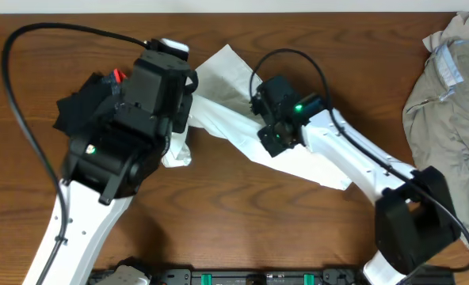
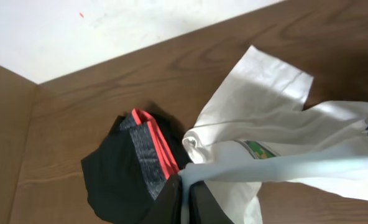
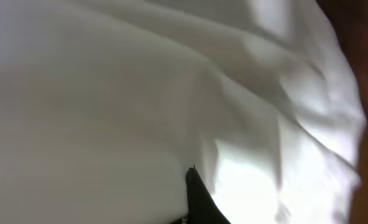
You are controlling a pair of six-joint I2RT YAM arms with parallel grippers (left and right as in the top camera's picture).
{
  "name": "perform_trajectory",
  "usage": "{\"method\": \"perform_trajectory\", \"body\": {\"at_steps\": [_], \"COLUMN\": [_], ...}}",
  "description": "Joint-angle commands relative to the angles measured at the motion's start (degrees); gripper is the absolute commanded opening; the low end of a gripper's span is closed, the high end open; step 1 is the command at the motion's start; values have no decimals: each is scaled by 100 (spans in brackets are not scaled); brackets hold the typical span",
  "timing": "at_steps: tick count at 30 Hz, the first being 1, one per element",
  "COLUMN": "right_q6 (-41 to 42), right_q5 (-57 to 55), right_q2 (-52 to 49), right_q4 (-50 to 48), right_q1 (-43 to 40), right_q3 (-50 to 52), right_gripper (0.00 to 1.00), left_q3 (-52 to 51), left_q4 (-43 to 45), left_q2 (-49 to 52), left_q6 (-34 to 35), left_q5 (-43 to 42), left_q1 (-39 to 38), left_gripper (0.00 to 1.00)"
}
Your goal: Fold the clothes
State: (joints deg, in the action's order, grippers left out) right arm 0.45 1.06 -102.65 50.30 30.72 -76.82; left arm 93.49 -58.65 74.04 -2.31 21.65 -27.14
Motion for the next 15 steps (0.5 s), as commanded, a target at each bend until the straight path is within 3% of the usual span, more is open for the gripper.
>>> {"method": "perform_trajectory", "body": {"at_steps": [1,7,15], "right_q6": [114,76,-181], "right_q5": [-203,426,1082], "right_q2": [702,1746,2140], "right_q4": [251,358,223], "right_q1": [-470,-1440,-2127], "right_q3": [-389,-605,-605], "right_gripper": [1,1,1], "left_q3": [302,302,308], "left_q4": [-4,-85,-87], "left_q2": [-267,-310,-345], "left_q6": [-72,-70,-70], "left_q5": [136,136,133], "left_q1": [17,17,17], "left_gripper": [7,7,7]}}
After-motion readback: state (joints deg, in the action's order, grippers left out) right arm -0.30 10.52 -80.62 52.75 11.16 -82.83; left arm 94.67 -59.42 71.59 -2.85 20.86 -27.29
